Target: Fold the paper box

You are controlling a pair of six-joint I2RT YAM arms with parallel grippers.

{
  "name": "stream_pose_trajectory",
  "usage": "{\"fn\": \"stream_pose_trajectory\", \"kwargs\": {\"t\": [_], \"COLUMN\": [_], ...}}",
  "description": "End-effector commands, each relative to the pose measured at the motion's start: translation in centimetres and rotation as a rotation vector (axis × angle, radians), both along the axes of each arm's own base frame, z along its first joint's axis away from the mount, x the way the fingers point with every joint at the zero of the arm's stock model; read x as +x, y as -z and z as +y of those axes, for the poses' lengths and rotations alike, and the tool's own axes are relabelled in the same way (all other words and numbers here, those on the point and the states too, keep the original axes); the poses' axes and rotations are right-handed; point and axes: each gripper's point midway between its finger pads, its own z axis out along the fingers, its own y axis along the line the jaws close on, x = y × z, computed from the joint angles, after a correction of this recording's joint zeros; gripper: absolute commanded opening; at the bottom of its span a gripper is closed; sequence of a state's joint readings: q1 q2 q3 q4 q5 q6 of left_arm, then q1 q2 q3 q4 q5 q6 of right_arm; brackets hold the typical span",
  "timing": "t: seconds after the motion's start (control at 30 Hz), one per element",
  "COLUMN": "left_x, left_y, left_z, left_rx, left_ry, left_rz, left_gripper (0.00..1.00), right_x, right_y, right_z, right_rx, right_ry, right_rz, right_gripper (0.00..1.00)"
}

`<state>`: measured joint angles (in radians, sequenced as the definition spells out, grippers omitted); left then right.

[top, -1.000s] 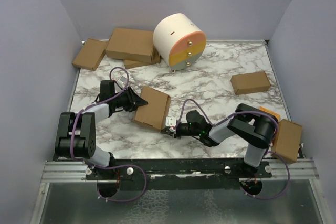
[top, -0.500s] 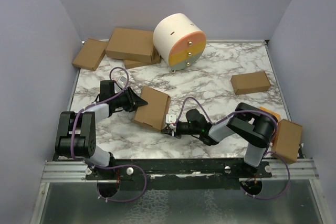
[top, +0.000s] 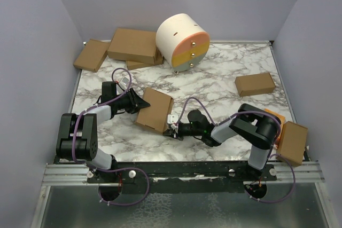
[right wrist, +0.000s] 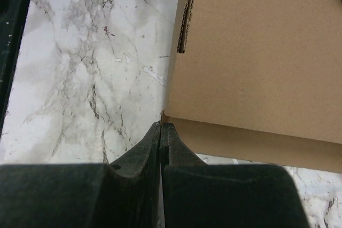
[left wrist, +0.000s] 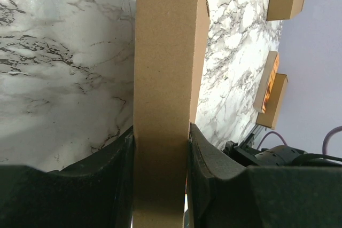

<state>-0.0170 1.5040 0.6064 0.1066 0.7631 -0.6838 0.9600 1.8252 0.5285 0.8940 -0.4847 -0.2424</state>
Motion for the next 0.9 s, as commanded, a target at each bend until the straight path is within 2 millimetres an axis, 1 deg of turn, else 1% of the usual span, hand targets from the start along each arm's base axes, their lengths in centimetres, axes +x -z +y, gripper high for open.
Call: {"fn": "stream_pose_trajectory", "kwargs": {"t": [0.0, 0.17, 0.87], "left_x": [-3.5, -3.5, -3.5], "left_y": [4.8, 4.8, 4.8], "left_z": [1.9, 1.9, 1.8], "left_rx": [0.118, 0.118, 0.114], "left_ry": [-0.051, -0.05, -0.051], "left_rz": [0.224, 0.223, 0.223], "left_gripper": [0.0, 0.0, 0.0], "right_x": [0.0, 0.1, -1.2], "right_y": [2.0, 2.1, 2.7], "right_z": [-0.6, -0.9, -2.3], "right_rx": [-0.063, -0.072, -0.094], "right_ry": [0.022, 0.039, 0.059], "right_rz": [0.076, 0.099, 0.178], "right_gripper": [0.01, 0.01, 0.01]}}
